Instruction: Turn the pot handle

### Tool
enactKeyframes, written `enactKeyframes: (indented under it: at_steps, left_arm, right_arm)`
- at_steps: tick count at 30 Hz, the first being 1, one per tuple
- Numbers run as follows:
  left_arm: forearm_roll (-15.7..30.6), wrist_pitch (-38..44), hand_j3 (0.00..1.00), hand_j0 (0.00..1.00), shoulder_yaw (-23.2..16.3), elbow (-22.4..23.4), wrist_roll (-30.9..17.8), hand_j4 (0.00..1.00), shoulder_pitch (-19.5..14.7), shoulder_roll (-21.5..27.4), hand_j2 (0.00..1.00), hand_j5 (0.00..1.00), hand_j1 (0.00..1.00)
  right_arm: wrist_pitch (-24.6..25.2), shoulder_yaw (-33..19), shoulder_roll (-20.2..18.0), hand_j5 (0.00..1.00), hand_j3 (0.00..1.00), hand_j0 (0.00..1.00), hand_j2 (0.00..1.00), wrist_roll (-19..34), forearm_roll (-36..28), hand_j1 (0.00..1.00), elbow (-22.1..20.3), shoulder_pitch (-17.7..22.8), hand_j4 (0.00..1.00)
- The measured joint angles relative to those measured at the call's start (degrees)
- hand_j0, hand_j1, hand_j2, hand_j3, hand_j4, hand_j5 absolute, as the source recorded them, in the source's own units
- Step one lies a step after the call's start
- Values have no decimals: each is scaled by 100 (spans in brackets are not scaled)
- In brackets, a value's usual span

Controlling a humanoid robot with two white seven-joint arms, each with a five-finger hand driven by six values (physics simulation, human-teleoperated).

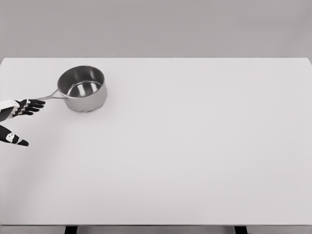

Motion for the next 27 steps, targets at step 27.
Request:
enactKeyframes:
  at_steps: [27]
  left_arm:
    - [-468,-8,100,100,-7,607,0,100,-659,-415,100,100,100]
  right_arm:
    - [0,0,0,100,100,100,100,0,0,100,0,0,100]
